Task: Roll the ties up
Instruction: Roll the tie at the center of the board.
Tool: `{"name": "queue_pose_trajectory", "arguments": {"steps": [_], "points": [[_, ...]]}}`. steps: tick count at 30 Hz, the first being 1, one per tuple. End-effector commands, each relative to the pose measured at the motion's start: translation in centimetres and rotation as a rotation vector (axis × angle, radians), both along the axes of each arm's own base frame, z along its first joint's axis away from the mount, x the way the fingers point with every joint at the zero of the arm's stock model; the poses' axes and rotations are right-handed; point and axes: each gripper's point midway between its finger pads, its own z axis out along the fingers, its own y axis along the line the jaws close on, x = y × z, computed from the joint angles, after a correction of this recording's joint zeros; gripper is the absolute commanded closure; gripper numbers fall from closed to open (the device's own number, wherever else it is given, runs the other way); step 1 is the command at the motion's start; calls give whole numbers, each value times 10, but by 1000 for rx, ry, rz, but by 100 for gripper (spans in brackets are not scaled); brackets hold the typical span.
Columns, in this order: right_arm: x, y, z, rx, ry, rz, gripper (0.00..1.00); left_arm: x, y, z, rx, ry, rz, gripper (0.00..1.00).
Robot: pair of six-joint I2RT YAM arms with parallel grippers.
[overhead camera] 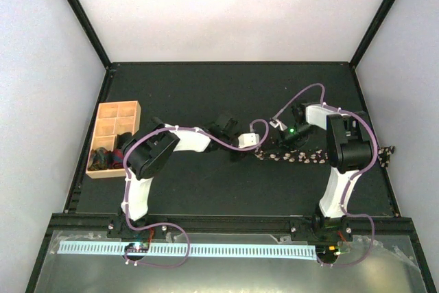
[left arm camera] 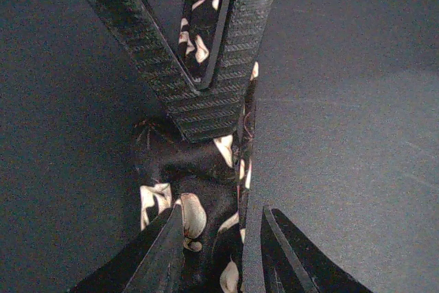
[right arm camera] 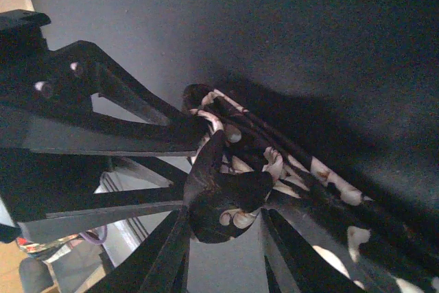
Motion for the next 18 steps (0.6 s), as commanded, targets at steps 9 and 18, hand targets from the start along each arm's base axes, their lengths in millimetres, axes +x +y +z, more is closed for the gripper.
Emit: {"name": "queue_pose_trajectory", "arguments": {"steps": [9, 18], "points": [[-2, -12, -22, -96, -4, 46, 92, 11, -11, 24, -46, -19, 35, 58], [-8, -22, -33, -165, -12, 72, 98, 16, -16, 27, -87, -47, 32, 24]]}}
